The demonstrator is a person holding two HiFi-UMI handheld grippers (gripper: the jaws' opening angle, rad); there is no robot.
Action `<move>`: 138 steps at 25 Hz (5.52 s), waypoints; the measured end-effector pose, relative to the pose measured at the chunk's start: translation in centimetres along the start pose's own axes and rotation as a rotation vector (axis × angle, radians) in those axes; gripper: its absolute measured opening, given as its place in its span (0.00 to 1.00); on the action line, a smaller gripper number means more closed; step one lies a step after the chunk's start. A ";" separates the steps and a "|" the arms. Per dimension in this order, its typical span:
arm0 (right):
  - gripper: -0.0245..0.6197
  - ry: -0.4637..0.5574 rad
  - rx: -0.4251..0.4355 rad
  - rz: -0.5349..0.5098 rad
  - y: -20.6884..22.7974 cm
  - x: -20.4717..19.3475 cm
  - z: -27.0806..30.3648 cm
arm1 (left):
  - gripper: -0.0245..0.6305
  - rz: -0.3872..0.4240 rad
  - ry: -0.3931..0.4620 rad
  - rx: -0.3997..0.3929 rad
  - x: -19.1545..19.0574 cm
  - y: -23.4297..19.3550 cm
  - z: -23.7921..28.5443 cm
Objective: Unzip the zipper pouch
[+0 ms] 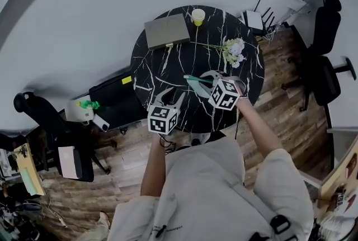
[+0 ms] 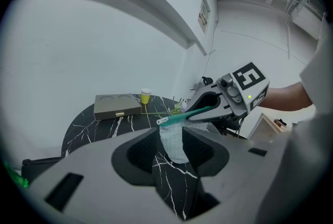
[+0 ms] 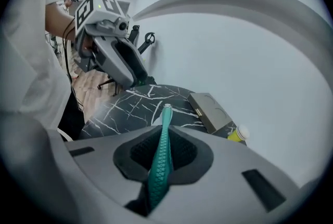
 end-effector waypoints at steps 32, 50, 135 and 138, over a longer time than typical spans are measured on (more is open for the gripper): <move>0.10 0.533 0.222 0.044 -1.6 7.6 -7.8 | 0.15 -0.006 0.315 -0.242 4.0 0.5 -5.7; 0.21 0.345 0.205 -0.035 -1.3 6.3 -6.6 | 0.10 0.406 0.076 -0.036 2.8 0.6 -3.6; 0.05 0.097 -0.120 -0.810 -3.9 8.3 -2.1 | 0.10 0.181 -0.111 -0.155 3.2 -3.8 -3.5; 0.05 0.083 -0.118 -0.807 -3.8 7.7 -2.1 | 0.10 0.147 -0.083 -0.162 3.4 -4.2 -4.0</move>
Point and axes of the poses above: the fingertips, and each gripper's own axes: z forward along the fingers, y to its right, x out of its top, the point moved 3 cm from there along -z, backward along the fingers, and after that the axes turned 7 degrees about -y, right-handed, at the moved point
